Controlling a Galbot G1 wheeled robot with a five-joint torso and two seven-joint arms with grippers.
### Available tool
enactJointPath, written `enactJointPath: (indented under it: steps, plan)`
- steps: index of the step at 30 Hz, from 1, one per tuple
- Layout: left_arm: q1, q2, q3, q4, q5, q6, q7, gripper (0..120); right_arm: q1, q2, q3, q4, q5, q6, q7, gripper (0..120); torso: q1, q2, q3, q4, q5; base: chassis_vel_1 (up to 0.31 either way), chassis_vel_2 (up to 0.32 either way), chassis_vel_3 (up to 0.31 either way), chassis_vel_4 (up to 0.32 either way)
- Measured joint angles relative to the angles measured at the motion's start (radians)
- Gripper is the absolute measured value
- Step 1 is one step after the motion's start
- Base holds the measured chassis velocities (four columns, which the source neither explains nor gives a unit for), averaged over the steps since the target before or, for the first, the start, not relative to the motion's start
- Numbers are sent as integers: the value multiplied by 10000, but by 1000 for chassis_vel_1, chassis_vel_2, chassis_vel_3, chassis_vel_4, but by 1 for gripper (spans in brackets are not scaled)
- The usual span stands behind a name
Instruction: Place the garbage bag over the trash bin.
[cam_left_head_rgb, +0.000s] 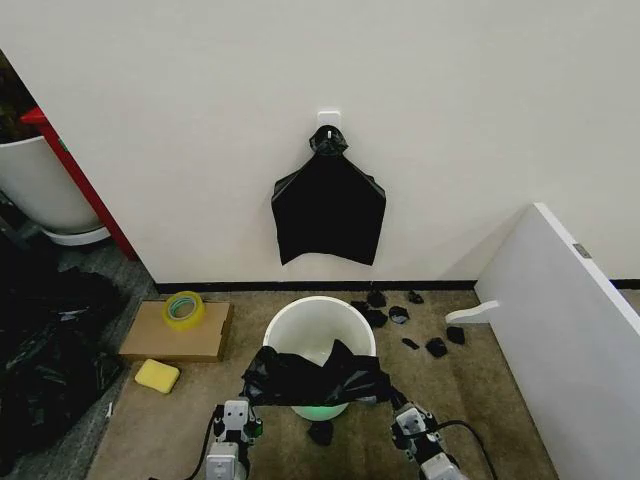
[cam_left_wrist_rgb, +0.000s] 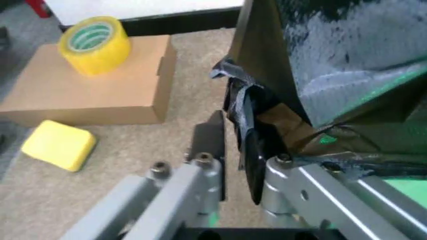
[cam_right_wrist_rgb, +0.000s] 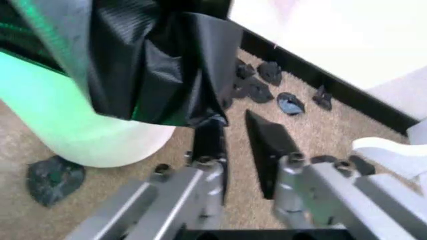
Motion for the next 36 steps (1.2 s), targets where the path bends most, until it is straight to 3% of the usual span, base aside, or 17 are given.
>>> enactJointPath:
  steps: [1,3,7,9,13,17,19,22,28,30,34,36]
  plan:
    - [97,110,-75,-249,-136,131,-107,19,-180,-117,139,288,367,-220,-34,21,0,0,0,0,-3,0,0,0,0]
    - [174,209,-132,-448,-247,248,-181,22,-297,-194,210,528,645,-442,28,21,0,0,0,-1,-3,0,0,0,0]
    - [597,800,-454,-1674,-733,1254,-696,41,-665,-485,376,1772,1915,-1560,749,43,0,0,0,0,-2,0,0,0,0]
    - [659,877,-490,-1830,-749,1370,-761,44,-722,-518,387,1911,1981,-1623,831,44,0,0,0,0,-2,0,0,0,0]
    - [1114,1316,-610,-2652,-754,1851,-1161,63,-1283,-676,423,2810,2061,-1885,1329,64,0,0,-1,-1,-2,0,0,0,0]
    - [1330,1507,-622,-2910,-754,1979,-1339,71,-1542,-722,410,3128,2062,-2036,1526,72,0,0,-1,0,-2,0,0,0,0]
    - [1504,1663,-635,-3095,-756,2032,-1478,82,-1748,-752,401,3341,2056,-2158,1676,79,0,0,-1,-1,-4,0,0,0,0]
    - [1723,1853,-649,-3243,-762,2069,-1643,94,-1925,-760,395,3489,2033,-2250,1834,95,0,0,-1,-1,-2,0,0,0,0]
    - [2070,2060,-655,-3334,-716,2059,-1806,100,-2033,-721,389,3609,1917,-2274,1967,100,0,0,-1,0,-2,0,0,0,0]
    - [2132,2093,-657,-3313,-658,2050,-1832,100,-2049,-708,385,3646,1825,-2202,1967,100,0,0,-1,0,-2,0,0,0,0]
    - [1612,2043,-738,-2183,-836,1160,-1249,100,-1954,-592,659,3295,-184,42,894,100,0,0,0,0,-3,0,0,0,0]
    - [1404,2075,-793,-1574,-974,436,-105,100,-1877,-555,856,3051,-930,1111,240,100,0,0,-1,0,-2,0,0,0,0]
